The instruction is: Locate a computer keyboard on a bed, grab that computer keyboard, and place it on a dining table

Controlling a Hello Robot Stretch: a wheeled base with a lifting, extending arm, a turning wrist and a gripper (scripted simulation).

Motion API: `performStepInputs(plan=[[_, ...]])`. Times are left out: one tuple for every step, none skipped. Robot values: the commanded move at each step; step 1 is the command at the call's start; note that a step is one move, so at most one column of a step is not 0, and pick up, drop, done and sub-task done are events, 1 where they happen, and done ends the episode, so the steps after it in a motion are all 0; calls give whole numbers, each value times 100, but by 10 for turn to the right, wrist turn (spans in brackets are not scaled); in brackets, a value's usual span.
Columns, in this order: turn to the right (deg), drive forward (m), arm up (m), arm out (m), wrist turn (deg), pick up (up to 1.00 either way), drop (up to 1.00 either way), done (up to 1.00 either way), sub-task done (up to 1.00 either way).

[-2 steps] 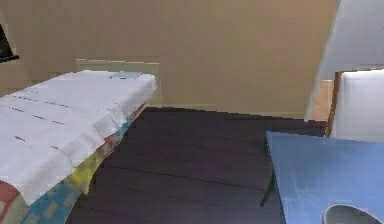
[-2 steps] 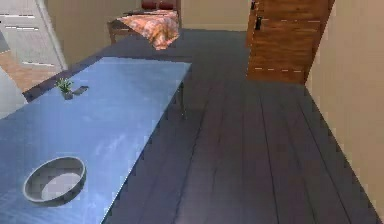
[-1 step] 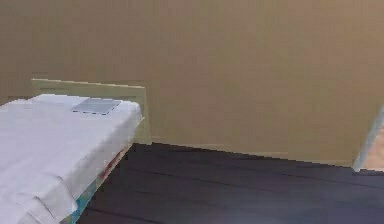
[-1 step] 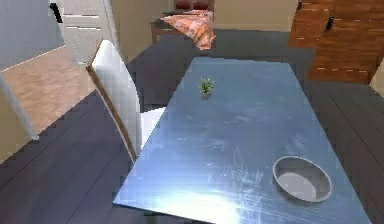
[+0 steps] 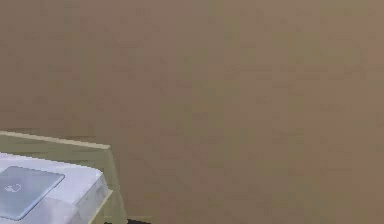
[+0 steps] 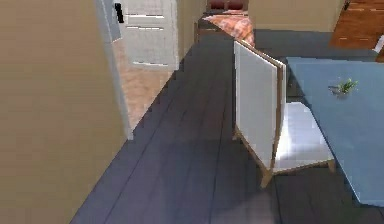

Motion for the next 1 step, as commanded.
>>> performStepInputs(plan=[[60, 0, 0, 0, 0, 0, 0, 0, 0]])
